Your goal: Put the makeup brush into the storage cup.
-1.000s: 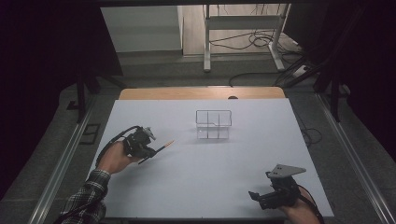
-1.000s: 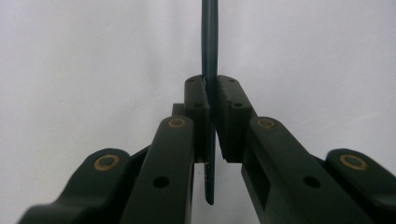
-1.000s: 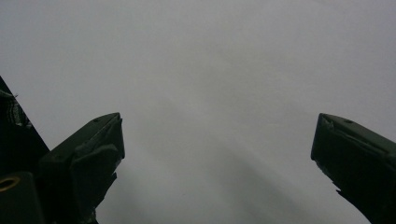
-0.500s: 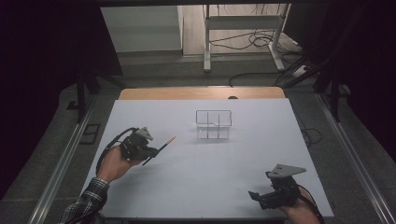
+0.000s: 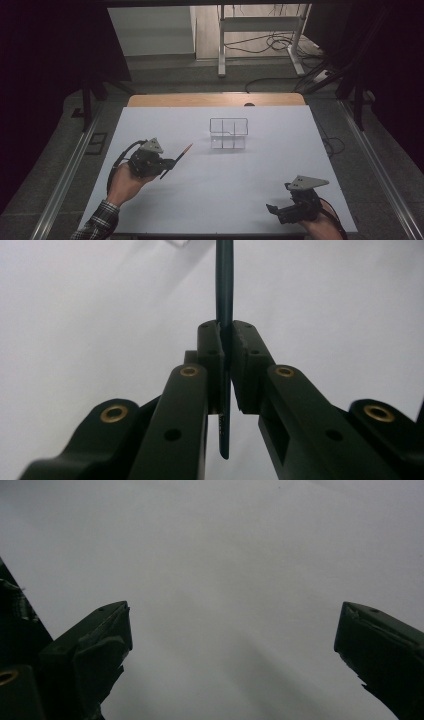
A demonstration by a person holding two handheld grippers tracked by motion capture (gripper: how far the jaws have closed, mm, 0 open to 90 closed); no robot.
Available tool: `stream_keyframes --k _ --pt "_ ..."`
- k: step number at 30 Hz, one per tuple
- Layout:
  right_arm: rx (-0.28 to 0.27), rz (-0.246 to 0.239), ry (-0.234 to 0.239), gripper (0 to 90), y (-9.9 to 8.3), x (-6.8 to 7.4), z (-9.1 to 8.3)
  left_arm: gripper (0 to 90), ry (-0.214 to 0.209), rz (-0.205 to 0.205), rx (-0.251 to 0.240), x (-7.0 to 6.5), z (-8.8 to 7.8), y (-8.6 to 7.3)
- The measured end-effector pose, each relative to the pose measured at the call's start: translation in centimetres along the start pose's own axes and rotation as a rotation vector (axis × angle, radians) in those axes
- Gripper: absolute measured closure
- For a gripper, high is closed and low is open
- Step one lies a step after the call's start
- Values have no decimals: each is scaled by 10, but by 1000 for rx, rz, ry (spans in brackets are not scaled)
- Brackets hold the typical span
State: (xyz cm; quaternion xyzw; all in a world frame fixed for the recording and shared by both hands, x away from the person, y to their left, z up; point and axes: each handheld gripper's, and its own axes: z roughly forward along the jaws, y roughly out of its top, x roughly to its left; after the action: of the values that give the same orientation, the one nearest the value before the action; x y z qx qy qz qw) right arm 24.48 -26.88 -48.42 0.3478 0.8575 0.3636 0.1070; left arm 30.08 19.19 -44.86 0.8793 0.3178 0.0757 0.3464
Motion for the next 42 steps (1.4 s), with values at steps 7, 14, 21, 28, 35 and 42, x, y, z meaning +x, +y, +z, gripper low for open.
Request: stream_keyframes --k 7,14,21,28,35,42 --pt "-40 17 13 5 2 0 -4 845 -11 -17 -101 -14 -8 -2" --pt "-67 20 5 3 3 -1 -5 845 -49 -48 -195 -23 -8 -10" --pt "-93 19 0 4 3 -1 -6 845 -75 -96 -263 -31 -6 -18" --pt "-102 23 -2 11 3 -1 -7 845 -105 -124 -332 -43 -9 -20" --pt "-108 12 -20 12 4 0 -9 845 -130 -124 -362 -58 -7 -22" --pt "-125 10 -20 19 4 -1 -11 845 -158 -126 -374 -72 -4 -24"
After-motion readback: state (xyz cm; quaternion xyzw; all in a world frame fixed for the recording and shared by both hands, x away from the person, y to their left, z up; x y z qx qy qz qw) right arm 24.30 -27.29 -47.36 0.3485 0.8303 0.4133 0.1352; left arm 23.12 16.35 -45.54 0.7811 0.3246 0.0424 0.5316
